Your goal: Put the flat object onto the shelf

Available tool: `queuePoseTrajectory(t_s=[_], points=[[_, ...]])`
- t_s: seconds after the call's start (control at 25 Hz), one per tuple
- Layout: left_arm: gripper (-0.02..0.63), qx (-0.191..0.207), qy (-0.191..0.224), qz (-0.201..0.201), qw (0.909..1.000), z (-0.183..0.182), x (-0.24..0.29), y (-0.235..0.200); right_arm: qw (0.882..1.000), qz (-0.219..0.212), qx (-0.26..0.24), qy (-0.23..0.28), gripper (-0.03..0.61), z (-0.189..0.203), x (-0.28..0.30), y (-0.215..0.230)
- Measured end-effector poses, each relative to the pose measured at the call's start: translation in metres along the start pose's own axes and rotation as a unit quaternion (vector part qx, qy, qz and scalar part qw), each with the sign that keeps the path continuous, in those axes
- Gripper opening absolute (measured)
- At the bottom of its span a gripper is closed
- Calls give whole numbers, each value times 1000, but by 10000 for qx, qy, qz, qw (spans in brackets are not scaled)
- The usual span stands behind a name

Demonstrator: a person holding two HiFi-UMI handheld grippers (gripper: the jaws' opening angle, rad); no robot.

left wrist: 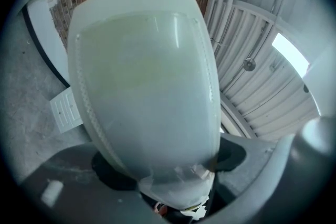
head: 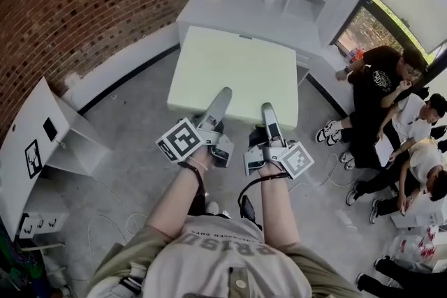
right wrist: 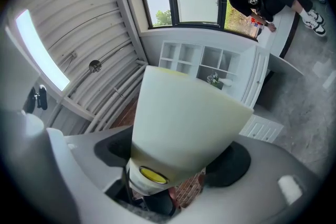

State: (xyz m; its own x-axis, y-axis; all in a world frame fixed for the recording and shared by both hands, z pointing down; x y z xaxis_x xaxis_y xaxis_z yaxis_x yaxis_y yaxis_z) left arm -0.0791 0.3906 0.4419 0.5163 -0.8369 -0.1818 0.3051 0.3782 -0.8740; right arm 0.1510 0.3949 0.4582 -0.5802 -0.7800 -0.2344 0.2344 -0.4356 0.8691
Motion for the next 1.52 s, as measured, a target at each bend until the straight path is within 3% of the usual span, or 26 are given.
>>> queuePoseTrajectory(t_s=[0.68,1.08,1.52], points=[[394,78,-378,665,9970,-87,124,-34,9972,-22,-592,449,399,-61,115,23],[394,94,-588,894,9942,-146,194,-65,9953,-54,-658,711,399,-85,196,44],[394,-41,-639,966,9933,-175,246,-92,9942,95,-735,774,399,-109,245,66]])
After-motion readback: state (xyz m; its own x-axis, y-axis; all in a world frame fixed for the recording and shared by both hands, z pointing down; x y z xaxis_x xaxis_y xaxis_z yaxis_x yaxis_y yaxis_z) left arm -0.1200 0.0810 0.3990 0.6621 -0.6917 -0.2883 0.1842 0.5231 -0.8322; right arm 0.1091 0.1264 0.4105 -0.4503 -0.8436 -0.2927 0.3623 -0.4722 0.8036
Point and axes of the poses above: the fingertips, and each gripper's own axes: x forward along the fingers, y to its right, z out of its underside, the point moved 10 cm from there along -x, backward along the fingers, and after that the axes turned 7 degrees about -y, right-handed, at the moved point
